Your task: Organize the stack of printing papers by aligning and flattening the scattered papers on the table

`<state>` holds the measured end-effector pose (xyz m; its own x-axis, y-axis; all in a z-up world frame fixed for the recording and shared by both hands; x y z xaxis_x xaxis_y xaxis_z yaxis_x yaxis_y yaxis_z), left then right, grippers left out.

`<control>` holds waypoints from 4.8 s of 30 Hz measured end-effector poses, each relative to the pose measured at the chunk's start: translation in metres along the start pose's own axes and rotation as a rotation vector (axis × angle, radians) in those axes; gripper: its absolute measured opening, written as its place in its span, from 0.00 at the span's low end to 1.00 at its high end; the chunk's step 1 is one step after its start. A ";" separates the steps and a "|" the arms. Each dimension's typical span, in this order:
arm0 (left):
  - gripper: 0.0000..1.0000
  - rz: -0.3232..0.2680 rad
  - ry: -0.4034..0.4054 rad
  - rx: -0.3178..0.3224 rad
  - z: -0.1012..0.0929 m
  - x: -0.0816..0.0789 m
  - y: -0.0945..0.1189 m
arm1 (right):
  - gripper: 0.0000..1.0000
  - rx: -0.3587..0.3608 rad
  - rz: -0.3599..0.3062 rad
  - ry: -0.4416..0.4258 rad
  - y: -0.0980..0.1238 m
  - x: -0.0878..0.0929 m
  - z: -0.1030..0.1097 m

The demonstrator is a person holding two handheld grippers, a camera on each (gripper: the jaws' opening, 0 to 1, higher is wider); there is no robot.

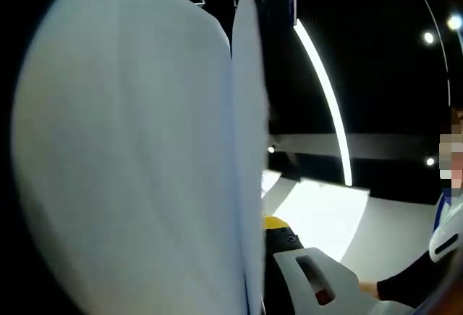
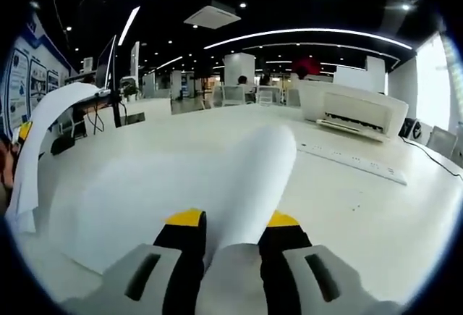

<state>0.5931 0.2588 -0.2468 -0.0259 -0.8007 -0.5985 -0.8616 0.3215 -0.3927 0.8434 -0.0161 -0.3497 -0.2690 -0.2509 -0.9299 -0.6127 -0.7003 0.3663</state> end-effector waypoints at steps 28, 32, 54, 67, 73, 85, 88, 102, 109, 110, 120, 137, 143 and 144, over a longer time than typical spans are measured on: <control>0.06 -0.003 -0.002 0.002 0.000 0.000 0.000 | 0.06 0.014 -0.006 0.185 -0.001 -0.003 0.013; 0.06 -0.003 0.000 -0.001 0.000 -0.001 0.000 | 0.06 0.012 -0.007 0.181 -0.001 -0.003 0.012; 0.06 -0.003 -0.002 -0.002 0.004 -0.002 0.001 | 0.03 0.059 -0.007 0.214 0.001 -0.004 0.005; 0.06 -0.007 0.017 -0.008 0.008 -0.004 0.000 | 0.00 0.060 -0.084 0.034 0.015 -0.011 -0.008; 0.06 -0.008 0.015 -0.012 0.006 -0.003 0.000 | 0.00 0.054 -0.085 0.029 0.016 -0.011 -0.006; 0.06 -0.010 0.019 -0.015 0.005 -0.002 0.001 | 0.00 0.002 -0.157 -0.116 0.032 -0.016 -0.004; 0.06 -0.010 0.018 -0.015 0.004 -0.002 0.001 | 0.00 -0.003 -0.161 -0.119 0.034 -0.016 -0.001; 0.06 -0.010 0.013 -0.018 0.004 -0.002 0.002 | 0.00 0.000 -0.187 -0.172 0.041 -0.020 -0.002; 0.06 -0.007 0.013 -0.019 0.005 -0.002 0.001 | 0.00 -0.024 -0.155 -0.141 0.040 -0.021 -0.001; 0.06 -0.007 0.013 -0.019 0.005 -0.002 0.001 | 0.00 -0.032 -0.164 -0.161 0.041 -0.024 0.000; 0.06 -0.008 0.012 -0.020 0.005 -0.002 0.001 | 0.00 -0.072 -0.255 -0.200 0.053 -0.059 0.009; 0.06 -0.006 0.013 -0.021 0.005 -0.003 0.001 | 0.00 -0.076 -0.334 -0.162 0.084 -0.098 0.012; 0.06 -0.007 0.010 -0.022 0.005 -0.003 0.001 | 0.00 -0.092 -0.351 -0.141 0.089 -0.106 0.029; 0.06 -0.007 0.009 -0.022 0.005 -0.003 0.001 | 0.00 -0.094 -0.356 -0.138 0.090 -0.109 0.028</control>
<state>0.5948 0.2640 -0.2485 -0.0245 -0.8072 -0.5898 -0.8729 0.3048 -0.3809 0.7966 -0.0327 -0.2144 -0.1530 0.1063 -0.9825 -0.6166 -0.7872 0.0109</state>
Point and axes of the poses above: the point that each gripper's makers call its tool centre point, and the gripper's own axes: y roughly backward along the fingers, z roughly to its left, x roughly out of its underside, the point moved 1 cm from there along y, roughly backward along the fingers, and after that the axes turned 5 degrees about -x, right-handed, at the moved point
